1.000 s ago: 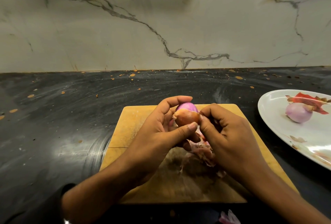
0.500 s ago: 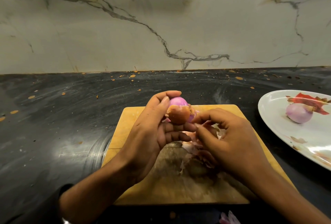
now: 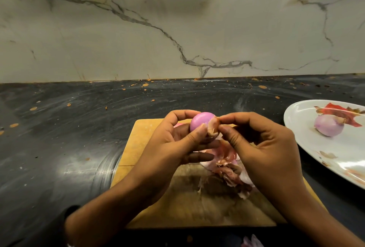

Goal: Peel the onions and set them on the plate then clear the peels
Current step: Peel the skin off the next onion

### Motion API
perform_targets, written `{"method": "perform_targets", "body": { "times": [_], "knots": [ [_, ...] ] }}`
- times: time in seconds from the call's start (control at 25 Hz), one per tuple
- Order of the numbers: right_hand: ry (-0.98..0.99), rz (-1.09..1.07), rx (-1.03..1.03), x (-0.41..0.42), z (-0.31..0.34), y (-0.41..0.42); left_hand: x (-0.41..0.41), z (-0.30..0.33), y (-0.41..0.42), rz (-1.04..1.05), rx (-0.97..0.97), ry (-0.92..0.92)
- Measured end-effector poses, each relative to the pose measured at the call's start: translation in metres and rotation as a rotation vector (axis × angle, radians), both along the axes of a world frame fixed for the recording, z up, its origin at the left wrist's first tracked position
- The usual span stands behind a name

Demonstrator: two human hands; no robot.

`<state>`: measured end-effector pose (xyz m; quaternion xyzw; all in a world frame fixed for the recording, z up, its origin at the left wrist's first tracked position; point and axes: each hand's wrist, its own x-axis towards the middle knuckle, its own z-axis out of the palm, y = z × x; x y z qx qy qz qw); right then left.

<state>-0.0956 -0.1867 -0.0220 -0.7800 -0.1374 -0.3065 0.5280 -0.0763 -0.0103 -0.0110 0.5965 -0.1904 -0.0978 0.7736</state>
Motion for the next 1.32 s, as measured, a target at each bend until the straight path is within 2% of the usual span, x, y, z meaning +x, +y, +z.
{"method": "perform_targets", "body": {
  "times": [0.16,0.32,0.64,0.88,1.08,1.32],
  "knots": [
    [0.058,0.043,0.094,0.000,0.001,0.000,0.000,-0.002,0.000,0.013,0.074,-0.084],
    [0.103,0.110,0.060,-0.004,0.005,0.004,0.000,-0.001,0.000,-0.005,0.066,-0.088],
    [0.095,0.042,-0.023,0.003,-0.001,-0.002,0.004,-0.007,-0.001,0.028,0.027,-0.080],
    [0.117,0.043,-0.071,0.003,-0.002,-0.005,0.006,-0.009,0.001,0.064,0.074,-0.099],
    [0.119,0.077,-0.013,0.001,-0.001,-0.002,0.005,-0.007,0.001,0.078,0.072,-0.114],
    [-0.002,-0.080,-0.190,0.002,0.002,-0.001,0.000,-0.011,-0.005,0.062,0.088,-0.139]
  ]
}}
